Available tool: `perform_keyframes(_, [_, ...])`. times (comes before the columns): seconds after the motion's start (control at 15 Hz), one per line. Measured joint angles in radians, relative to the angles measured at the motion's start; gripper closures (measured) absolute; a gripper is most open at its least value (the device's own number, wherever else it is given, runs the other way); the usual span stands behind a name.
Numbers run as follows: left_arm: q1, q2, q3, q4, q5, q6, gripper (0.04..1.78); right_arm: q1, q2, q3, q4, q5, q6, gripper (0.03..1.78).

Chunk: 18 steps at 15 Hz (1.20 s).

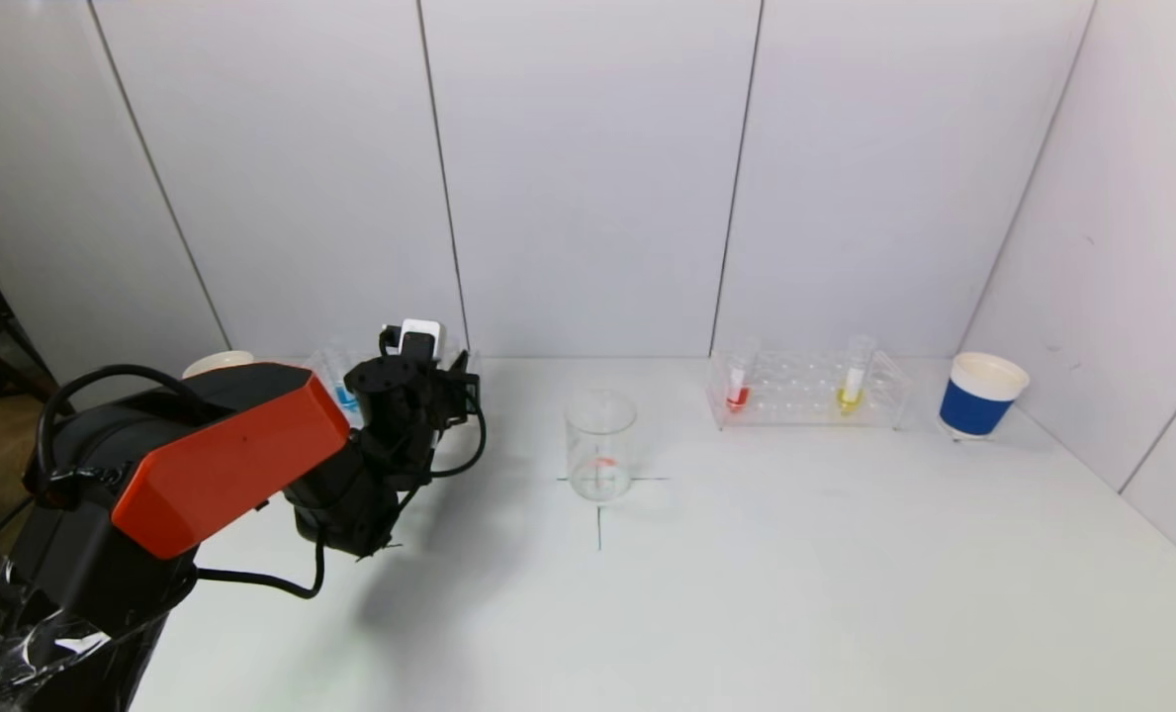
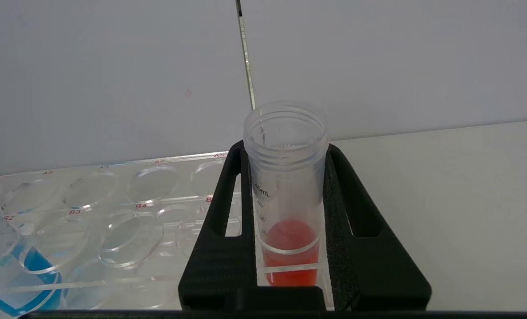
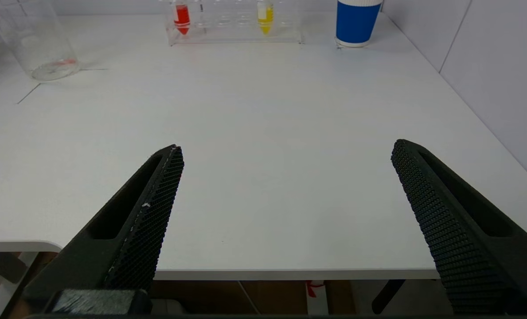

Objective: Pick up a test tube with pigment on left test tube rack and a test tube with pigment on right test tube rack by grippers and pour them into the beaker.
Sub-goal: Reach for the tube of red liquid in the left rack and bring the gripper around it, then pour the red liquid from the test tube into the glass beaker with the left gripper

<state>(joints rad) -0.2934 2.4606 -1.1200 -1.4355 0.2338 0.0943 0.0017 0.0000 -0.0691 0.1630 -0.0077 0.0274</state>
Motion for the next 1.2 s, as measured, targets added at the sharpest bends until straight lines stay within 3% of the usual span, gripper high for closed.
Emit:
perform_keyframes(0.73, [0.000, -0.008, 0.003, 0.001, 0.000, 0.000, 1.37, 0.000, 0.000, 0.000, 0.000, 0.000, 0.000, 0.10])
perform_keyframes(1.2, [-0.001, -0.144, 0.011, 0.047, 0.002, 0.072, 1.37, 0.000, 0.000, 0.000, 0.000, 0.000, 0.000, 0.10])
